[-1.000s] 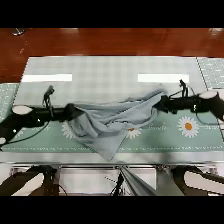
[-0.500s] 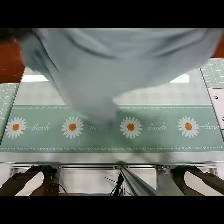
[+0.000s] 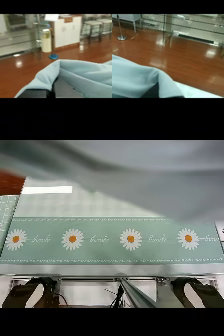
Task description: Fold the shirts.
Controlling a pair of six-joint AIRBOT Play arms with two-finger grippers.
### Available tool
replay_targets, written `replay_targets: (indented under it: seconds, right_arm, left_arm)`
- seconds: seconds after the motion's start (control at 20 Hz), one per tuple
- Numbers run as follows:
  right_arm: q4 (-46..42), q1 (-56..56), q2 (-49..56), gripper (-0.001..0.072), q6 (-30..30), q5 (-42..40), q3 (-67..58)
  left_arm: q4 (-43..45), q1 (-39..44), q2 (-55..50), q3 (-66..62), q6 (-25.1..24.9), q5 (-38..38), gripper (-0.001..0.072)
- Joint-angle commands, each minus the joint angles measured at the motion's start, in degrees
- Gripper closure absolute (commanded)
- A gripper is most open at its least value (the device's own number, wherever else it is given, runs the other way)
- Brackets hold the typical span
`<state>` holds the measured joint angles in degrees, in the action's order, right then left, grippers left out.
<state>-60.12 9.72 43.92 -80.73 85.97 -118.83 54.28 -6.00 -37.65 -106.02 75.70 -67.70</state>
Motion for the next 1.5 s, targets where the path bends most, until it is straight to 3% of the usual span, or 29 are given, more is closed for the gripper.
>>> replay_targets:
  seconds: [0.0,0.1,0.3,0.45,0.55,0.75,0.9,1.15,1.2,1.25,1.3,1.35,1.45]
  right_arm:
    - [-3.6,-0.1,-4.2,0.0684,-2.2,9.3,0.1]
    - [-3.2,-0.1,-4.8,0.0684,-3.2,13.9,3.2]
    - [-3.3,-0.1,-7.0,0.0684,-3.5,14.1,18.5]
    - [-3.4,-0.1,-7.2,0.0684,-2.1,7.2,34.1]
    - [-3.5,-0.1,-5.9,0.0684,-0.8,-1.2,44.7]
    - [-2.4,-0.1,4.9,0.0684,-0.8,-18.9,57.0]
    - [4.6,-0.1,17.9,0.0683,1.4,-29.3,56.9]
    - [19.9,-0.1,40.1,0.0683,5.9,-37.0,48.2]
    - [22.6,-0.1,44.0,0.0608,5.8,-37.0,45.6]
    - [25.4,-0.1,47.1,0.0351,5.8,-37.0,43.4]
    - [28.2,0.0,49.8,0.0062,5.9,-36.7,41.3]
    - [30.7,0.5,51.8,0.0084,5.8,-34.8,38.9]
    - [31.2,2.5,53.0,0.0084,5.9,-28.3,34.8]
  left_arm:
    - [9.3,0.0,5.4,-0.8,5.9,-6.8,0.0684]
    - [9.6,0.0,5.2,1.5,11.3,-12.3,0.0684]
    - [8.3,0.0,4.7,19.5,11.2,-13.9,0.0683]
    - [4.2,0.1,0.7,34.2,9.9,-11.8,0.0683]
    - [0.5,0.9,-4.3,41.4,6.3,-6.6,0.0683]
    - [0.1,5.2,-18.1,44.2,5.7,9.6,0.0683]
    - [0.1,8.3,-26.9,44.2,5.8,20.7,0.0683]
    - [-1.1,10.7,-35.1,44.2,5.8,25.2,0.0681]
    - [-1.8,10.6,-35.8,44.2,6.3,25.2,0.0657]
    - [-1.8,10.6,-36.2,44.2,6.6,25.1,0.0466]
    - [-1.8,10.5,-36.2,44.2,6.6,24.6,0.0137]
    - [-1.3,10.0,-36.1,43.8,6.6,22.9,0.0001]
    - [1.2,5.9,-36.1,41.7,6.6,13.7,0.0001]
